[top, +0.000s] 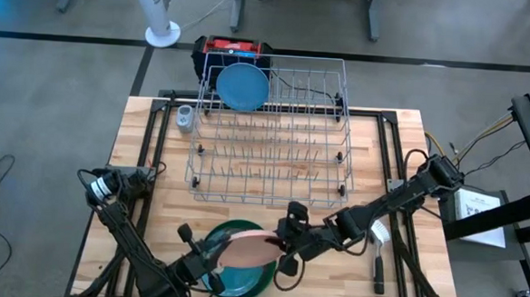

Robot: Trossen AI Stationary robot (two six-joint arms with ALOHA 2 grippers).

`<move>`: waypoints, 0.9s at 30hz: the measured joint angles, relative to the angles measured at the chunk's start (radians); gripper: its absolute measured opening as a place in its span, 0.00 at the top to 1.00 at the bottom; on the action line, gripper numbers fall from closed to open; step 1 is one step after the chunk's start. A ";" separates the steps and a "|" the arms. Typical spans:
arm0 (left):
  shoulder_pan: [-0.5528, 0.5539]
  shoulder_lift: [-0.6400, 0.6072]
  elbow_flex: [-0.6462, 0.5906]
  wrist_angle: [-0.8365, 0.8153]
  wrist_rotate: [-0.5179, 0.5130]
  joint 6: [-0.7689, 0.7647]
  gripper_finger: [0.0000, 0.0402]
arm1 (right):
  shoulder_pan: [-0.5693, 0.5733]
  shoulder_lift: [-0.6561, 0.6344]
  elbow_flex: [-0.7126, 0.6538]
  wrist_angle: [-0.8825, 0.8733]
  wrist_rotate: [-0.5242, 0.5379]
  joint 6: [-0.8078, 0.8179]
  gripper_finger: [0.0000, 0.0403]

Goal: Sort dishes
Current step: Put the light pink plate into the dish rack

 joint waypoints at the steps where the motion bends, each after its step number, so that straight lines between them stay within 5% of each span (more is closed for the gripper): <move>1: 0.002 0.000 0.000 0.003 -0.001 -0.001 0.95 | -0.001 0.000 0.000 0.000 0.002 -0.001 0.93; 17: 0.016 0.000 0.100 -0.181 0.140 -0.004 0.55 | -0.006 -0.016 0.002 -0.033 -0.019 0.007 0.93; 27: 0.012 -0.012 0.109 -0.263 0.175 0.029 0.48 | -0.006 -0.096 0.002 -0.178 0.016 0.045 0.93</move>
